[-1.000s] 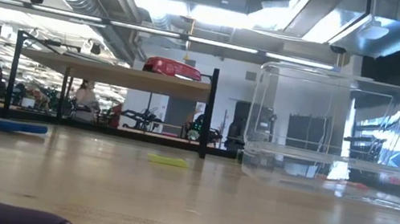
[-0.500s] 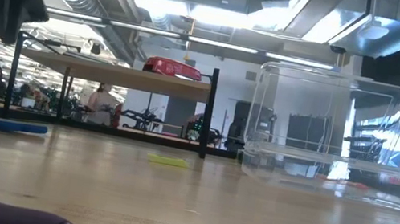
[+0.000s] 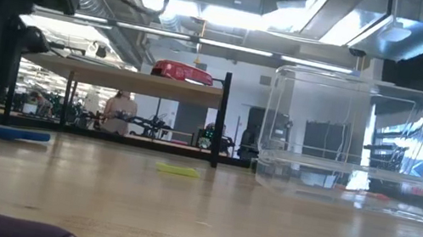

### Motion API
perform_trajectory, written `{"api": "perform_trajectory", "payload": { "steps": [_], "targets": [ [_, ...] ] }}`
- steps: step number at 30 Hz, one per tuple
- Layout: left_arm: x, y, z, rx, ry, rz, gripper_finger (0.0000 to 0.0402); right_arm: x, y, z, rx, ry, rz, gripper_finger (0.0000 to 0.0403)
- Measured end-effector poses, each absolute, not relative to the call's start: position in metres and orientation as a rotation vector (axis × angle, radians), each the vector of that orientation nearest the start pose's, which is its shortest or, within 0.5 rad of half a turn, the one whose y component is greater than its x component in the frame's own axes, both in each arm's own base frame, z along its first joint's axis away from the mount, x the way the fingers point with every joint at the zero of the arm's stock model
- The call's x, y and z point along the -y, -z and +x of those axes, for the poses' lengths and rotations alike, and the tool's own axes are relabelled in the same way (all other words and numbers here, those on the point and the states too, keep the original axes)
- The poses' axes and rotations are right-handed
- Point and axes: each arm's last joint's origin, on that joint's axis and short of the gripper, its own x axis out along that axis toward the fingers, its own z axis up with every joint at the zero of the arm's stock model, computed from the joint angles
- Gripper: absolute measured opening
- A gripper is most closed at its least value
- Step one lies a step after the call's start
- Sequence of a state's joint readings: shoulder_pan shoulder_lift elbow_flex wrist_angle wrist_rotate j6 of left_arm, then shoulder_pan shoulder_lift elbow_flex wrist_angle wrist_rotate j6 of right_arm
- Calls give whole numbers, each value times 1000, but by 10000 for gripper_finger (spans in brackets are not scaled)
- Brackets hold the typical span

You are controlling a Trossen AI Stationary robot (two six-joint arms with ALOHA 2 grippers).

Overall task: Pack school essentials
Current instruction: Put the blue scissors into the supply box

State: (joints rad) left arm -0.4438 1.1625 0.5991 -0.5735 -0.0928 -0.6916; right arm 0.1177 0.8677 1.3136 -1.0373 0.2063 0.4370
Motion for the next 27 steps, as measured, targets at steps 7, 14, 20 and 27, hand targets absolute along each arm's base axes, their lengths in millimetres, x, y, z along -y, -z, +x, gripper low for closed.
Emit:
{"api": "perform_trajectory", "payload": {
  "steps": [7,14,20,27],
  "targets": [
    [84,-165,184,-1188,-81,-261,104,-9,-411,124,-554,209,317,21],
    [85,-159,186,-1215,-92,-241,104,-9,-411,124,-555,206,305,21],
    [85,-154,189,-1214,-130,-211,104,-9,-411,124,-554,206,305,21],
    [86,-147,190,-1244,-147,-194,104,-9,-411,124,-554,206,305,21]
  ]
}}
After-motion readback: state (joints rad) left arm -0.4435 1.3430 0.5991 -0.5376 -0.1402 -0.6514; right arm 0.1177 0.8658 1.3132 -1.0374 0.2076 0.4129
